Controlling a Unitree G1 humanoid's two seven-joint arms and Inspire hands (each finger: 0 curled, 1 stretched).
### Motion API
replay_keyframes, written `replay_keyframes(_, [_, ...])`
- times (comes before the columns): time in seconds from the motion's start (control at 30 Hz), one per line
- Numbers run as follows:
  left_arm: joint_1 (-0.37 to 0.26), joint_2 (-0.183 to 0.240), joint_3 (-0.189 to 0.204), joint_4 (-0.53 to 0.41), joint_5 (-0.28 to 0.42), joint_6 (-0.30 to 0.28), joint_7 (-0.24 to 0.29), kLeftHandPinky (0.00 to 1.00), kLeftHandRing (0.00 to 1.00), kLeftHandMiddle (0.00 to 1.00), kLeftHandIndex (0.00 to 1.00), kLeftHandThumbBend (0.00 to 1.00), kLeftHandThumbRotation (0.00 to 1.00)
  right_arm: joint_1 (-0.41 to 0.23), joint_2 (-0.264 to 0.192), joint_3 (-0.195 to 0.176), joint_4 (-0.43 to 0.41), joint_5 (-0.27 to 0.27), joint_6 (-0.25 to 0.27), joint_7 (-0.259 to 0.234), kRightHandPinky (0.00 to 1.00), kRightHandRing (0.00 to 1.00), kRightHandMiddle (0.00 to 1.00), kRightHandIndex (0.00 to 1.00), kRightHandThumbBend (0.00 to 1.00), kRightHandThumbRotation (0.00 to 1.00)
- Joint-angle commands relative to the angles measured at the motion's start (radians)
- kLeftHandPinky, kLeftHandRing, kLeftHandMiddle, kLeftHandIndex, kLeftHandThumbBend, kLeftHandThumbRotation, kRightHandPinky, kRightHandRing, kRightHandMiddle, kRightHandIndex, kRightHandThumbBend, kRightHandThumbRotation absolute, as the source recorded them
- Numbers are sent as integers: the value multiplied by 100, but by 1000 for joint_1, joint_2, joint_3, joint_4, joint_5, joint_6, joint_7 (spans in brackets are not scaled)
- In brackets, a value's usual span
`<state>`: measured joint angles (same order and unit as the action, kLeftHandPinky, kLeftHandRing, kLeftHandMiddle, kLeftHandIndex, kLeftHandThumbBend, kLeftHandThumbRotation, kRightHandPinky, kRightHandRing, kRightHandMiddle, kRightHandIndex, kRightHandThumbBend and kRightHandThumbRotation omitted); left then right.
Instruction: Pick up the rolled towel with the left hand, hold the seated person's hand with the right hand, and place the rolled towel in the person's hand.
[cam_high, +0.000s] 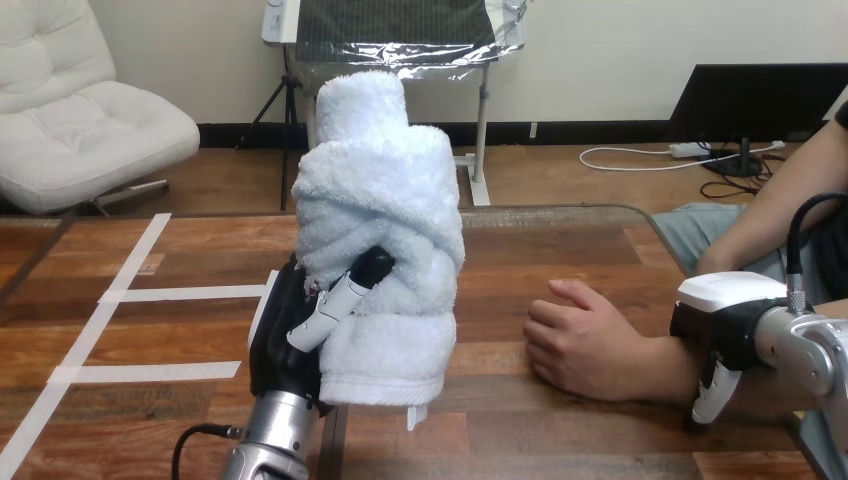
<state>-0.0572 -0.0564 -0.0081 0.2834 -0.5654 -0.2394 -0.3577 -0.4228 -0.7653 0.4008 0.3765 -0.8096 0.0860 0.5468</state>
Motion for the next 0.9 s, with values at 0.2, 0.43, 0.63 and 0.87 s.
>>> replay_keyframes(0.2, [-97,-30,9,56,158,-8,111,24,30,36,45,83,14,30,6,-38,-31,50,1,-18,25,35,46,48,74,0])
replay_keyframes(0.43, [-147,-13,23,147,222,-25,122,24,30,36,45,83,15,49,-8,-68,-76,75,-6,-31,28,35,44,49,73,0])
replay_keyframes(0.63, [-195,-5,40,232,258,-41,121,23,30,36,46,83,16,66,-18,-101,-103,98,-17,-56,33,37,44,50,74,0])
replay_keyframes(0.87, [-254,10,48,328,309,-66,129,23,31,37,46,84,18,84,-24,-136,-151,115,4,-65,30,37,45,51,74,0])
